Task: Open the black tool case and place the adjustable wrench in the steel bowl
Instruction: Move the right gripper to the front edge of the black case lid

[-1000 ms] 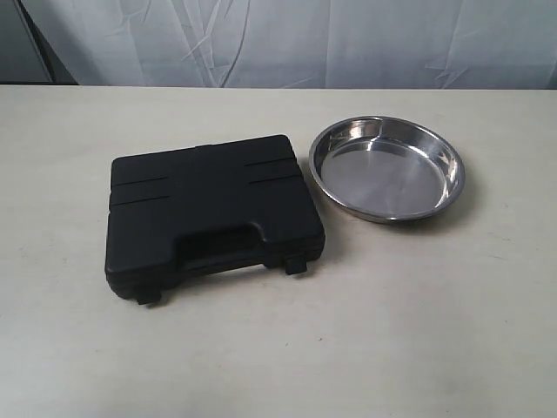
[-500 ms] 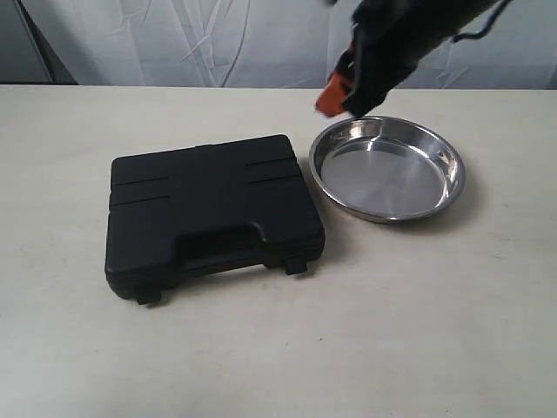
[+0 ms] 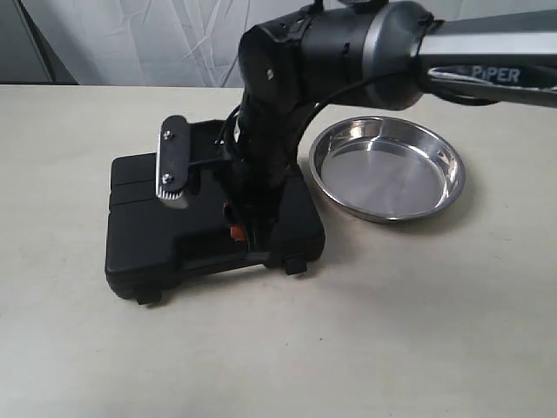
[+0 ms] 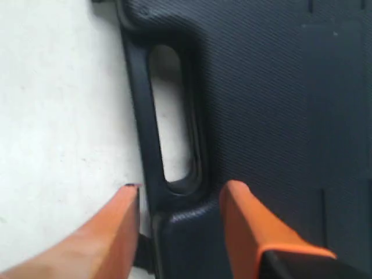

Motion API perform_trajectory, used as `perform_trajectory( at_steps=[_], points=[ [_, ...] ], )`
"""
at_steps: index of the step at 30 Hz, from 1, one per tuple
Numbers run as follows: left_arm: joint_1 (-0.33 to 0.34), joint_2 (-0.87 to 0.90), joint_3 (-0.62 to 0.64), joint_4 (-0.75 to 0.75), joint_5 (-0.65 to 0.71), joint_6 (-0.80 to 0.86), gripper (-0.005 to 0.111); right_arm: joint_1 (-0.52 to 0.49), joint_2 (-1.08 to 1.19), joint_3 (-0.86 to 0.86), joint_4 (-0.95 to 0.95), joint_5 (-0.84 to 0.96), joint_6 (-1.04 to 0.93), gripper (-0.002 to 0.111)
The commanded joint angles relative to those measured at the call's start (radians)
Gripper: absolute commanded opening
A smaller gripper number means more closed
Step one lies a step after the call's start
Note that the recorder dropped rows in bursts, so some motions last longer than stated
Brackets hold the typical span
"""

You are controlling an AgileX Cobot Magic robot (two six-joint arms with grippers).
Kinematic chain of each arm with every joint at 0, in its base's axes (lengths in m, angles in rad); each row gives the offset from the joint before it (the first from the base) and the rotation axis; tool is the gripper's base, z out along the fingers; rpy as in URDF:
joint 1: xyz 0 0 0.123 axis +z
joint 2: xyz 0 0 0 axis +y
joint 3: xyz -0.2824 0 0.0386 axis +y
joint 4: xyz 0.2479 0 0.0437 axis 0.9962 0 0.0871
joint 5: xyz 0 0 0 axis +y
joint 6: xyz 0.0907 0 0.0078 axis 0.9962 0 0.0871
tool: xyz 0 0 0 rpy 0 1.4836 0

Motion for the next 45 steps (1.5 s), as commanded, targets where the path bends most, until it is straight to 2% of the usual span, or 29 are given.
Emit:
perform_trajectory(
  at_steps=[1, 19, 45],
  points=[
    [-0.009, 0.003, 0.003, 0.005, -0.006, 0.004, 0.000, 0.043, 0.040, -0.008, -0.011, -0.009, 0.012, 0.045],
    [-0.009, 0.003, 0.003, 0.005, -0.006, 0.004, 0.000, 0.061, 0.109, -0.008, -0.019, -0.099, 0.004, 0.045],
    [-0.009, 0.003, 0.003, 0.005, -0.006, 0.004, 0.000, 0.061, 0.161, -0.008, -0.014, -0.129, 0.004, 0.045]
  ],
)
